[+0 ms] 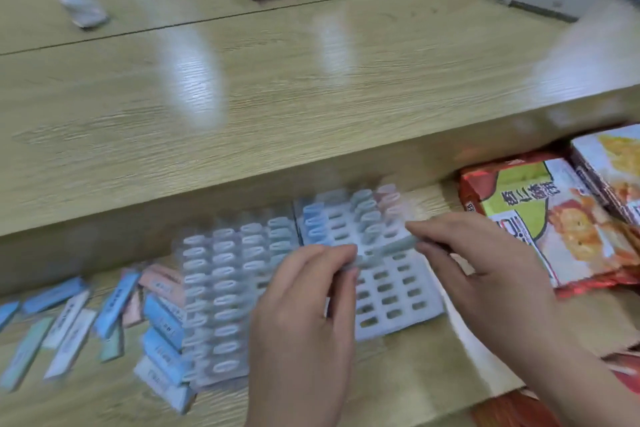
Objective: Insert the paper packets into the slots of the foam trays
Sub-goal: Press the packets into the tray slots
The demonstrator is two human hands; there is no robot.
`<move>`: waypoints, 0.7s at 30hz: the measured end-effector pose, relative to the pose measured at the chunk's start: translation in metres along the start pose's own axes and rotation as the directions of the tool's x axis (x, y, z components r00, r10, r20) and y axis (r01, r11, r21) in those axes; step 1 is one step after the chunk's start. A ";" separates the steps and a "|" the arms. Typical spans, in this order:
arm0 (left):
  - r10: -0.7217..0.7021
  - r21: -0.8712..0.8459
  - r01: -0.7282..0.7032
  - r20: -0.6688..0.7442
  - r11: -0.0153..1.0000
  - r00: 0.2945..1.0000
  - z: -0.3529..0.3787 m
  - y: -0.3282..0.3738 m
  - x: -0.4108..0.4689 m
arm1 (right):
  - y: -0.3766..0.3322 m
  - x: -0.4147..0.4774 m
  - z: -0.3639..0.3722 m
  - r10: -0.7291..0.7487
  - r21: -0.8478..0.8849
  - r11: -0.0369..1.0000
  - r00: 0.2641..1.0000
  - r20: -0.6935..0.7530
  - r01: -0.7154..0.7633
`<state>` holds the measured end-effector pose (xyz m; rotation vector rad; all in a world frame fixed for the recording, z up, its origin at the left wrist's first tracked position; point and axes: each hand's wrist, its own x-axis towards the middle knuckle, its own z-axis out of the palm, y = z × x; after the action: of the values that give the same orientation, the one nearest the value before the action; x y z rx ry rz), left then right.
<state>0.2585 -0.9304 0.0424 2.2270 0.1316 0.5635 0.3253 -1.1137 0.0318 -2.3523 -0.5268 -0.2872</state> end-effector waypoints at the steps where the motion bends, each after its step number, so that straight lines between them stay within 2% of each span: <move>1: -0.015 0.022 0.014 0.006 1.000 1.000 0.005 0.000 0.004 | 0.002 0.003 0.006 -0.028 -0.015 0.999 0.999 0.016 0.028; 5: -0.075 0.112 0.068 0.057 0.991 0.996 0.020 -0.002 0.014 | 0.016 0.009 0.017 -0.094 -0.029 0.995 0.993 0.076 0.096; 10: 0.031 0.219 -0.054 0.104 0.974 0.994 0.030 -0.003 0.010 | 0.030 0.010 0.017 -0.102 -0.025 0.994 0.987 0.120 0.106; 15: 0.148 0.338 -0.178 0.113 0.924 0.983 0.038 -0.004 0.006 | 0.028 0.009 0.023 -0.163 -0.094 0.978 0.964 0.211 0.186; 18: 0.187 0.345 -0.207 0.091 0.915 0.978 0.042 -0.006 0.004 | 0.025 0.012 0.025 -0.202 -0.093 0.970 0.958 0.205 0.225; 21: 0.182 0.362 -0.221 0.139 0.905 0.973 0.046 -0.010 0.000 | 0.021 0.013 0.026 -0.174 -0.071 0.979 0.969 0.177 0.189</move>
<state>0.2798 -0.9552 0.0089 2.6611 -0.0511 0.5701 0.3479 -1.1066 0.0053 -2.4305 -0.8310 -0.1969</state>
